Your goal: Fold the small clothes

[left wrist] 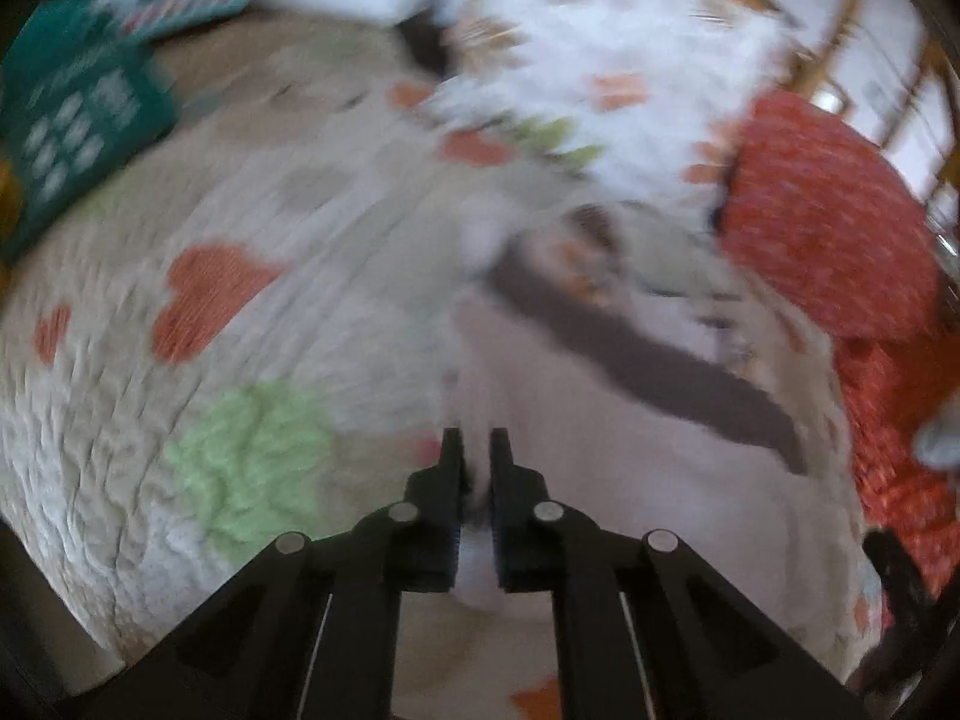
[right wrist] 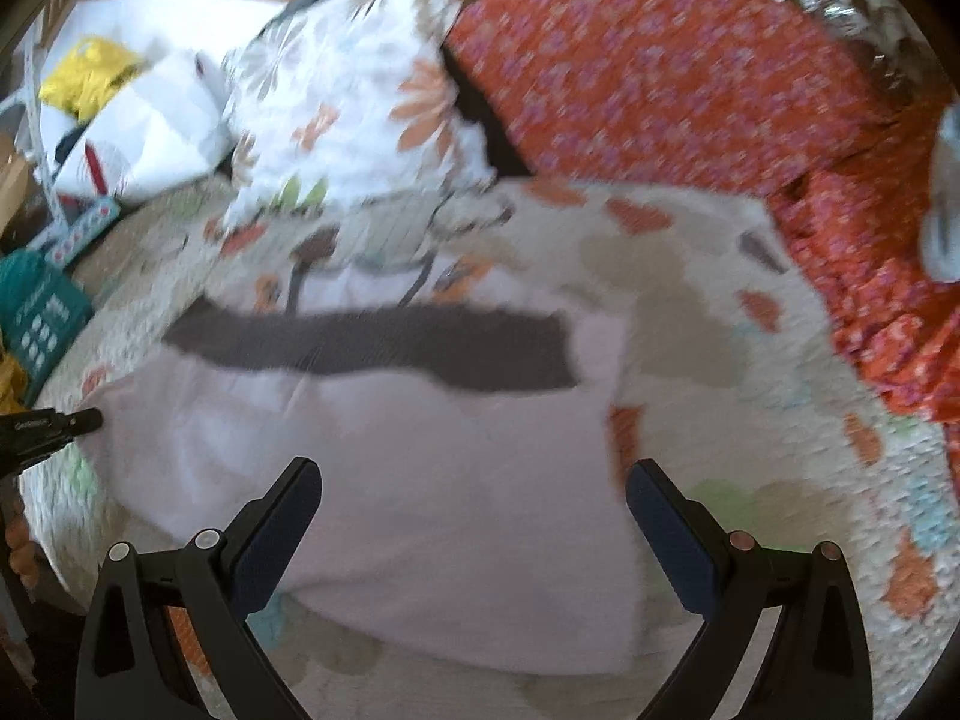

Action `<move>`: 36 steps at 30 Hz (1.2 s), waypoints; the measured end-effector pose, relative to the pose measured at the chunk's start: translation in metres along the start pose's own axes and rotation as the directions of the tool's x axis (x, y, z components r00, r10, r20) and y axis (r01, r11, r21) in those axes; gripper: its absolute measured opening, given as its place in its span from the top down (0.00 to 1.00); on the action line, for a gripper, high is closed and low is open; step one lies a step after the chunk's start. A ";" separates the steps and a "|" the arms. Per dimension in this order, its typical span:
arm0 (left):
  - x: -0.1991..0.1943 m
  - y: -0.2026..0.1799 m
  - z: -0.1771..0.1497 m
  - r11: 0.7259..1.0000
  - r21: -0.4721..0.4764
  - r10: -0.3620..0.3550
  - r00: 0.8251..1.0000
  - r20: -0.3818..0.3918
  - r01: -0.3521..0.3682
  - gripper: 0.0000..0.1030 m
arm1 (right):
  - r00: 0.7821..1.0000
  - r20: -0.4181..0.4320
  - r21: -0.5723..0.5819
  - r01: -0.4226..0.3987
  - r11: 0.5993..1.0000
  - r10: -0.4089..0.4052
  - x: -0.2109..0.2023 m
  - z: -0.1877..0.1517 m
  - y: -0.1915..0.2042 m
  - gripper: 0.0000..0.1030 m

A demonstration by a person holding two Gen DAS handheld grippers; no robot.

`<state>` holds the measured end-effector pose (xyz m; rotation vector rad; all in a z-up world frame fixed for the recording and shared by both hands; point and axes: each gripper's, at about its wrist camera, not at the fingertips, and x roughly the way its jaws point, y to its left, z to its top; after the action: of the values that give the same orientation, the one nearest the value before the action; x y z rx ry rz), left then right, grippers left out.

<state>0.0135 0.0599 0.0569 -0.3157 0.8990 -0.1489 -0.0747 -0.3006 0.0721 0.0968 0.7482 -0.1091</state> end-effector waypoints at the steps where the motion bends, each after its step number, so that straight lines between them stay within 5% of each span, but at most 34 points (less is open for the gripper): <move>1: -0.006 -0.018 0.002 0.999 0.033 -0.021 1.000 0.012 0.020 0.93 | 1.000 0.019 0.010 0.011 1.000 -0.011 -0.007 0.002 -0.009 0.00; 4: -0.015 -0.084 0.004 0.986 0.117 -0.124 0.992 0.009 0.122 0.93 | 0.997 0.053 0.050 0.046 0.998 -0.048 -0.023 0.005 -0.039 0.00; 8: -0.004 -0.182 -0.020 0.935 0.229 -0.261 0.962 -0.074 0.271 0.93 | 0.992 0.078 0.153 0.086 0.984 -0.099 -0.046 0.001 -0.092 0.00; 12: 0.028 -0.256 -0.071 0.874 0.345 -0.285 0.936 -0.207 0.342 0.93 | 0.991 0.063 0.291 0.093 0.952 -0.116 -0.060 -0.009 -0.144 0.00; 16: 0.055 -0.276 -0.107 0.845 0.385 -0.255 0.913 -0.318 0.371 0.93 | 0.998 0.046 0.433 0.014 0.902 -0.038 -0.060 -0.016 -0.180 0.00; 19: 0.042 -0.258 -0.099 0.846 0.321 -0.324 0.889 -0.324 0.426 0.90 | 0.998 0.051 0.475 -0.050 0.878 0.029 -0.054 -0.017 -0.183 0.00; 20: 0.033 -0.250 -0.093 0.845 0.327 -0.328 0.893 -0.309 0.423 0.86 | 0.996 0.055 0.477 -0.086 0.875 0.068 -0.051 -0.017 -0.178 0.00; 22: 0.016 -0.233 -0.081 0.852 0.357 -0.311 0.918 -0.245 0.384 0.57 | 0.985 0.065 0.459 -0.171 0.872 0.159 -0.044 -0.014 -0.163 0.00; 24: 0.005 -0.214 -0.077 0.870 0.369 -0.280 0.944 -0.175 0.326 0.45 | 0.967 0.063 0.431 -0.249 0.867 0.247 -0.033 -0.010 -0.147 0.00; 28: 0.004 -0.164 -0.057 0.912 0.351 -0.187 0.976 -0.109 0.213 0.44 | 0.923 0.004 0.371 -0.358 0.857 0.384 0.000 -0.003 -0.100 0.00; 31: 0.014 -0.135 -0.049 0.937 0.299 -0.154 0.982 -0.109 0.180 0.44 | 0.904 -0.071 0.362 -0.371 0.855 0.422 0.036 -0.002 -0.068 0.00; 36: 0.028 -0.103 -0.044 0.958 0.248 -0.125 0.987 -0.097 0.146 0.44 | 0.923 -0.163 0.309 -0.288 0.906 0.349 0.082 0.000 -0.036 0.03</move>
<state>-0.0031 -0.0539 0.0447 -0.1321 0.9261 -0.4036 -0.0193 -0.3413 0.0143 0.5082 0.9209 0.1135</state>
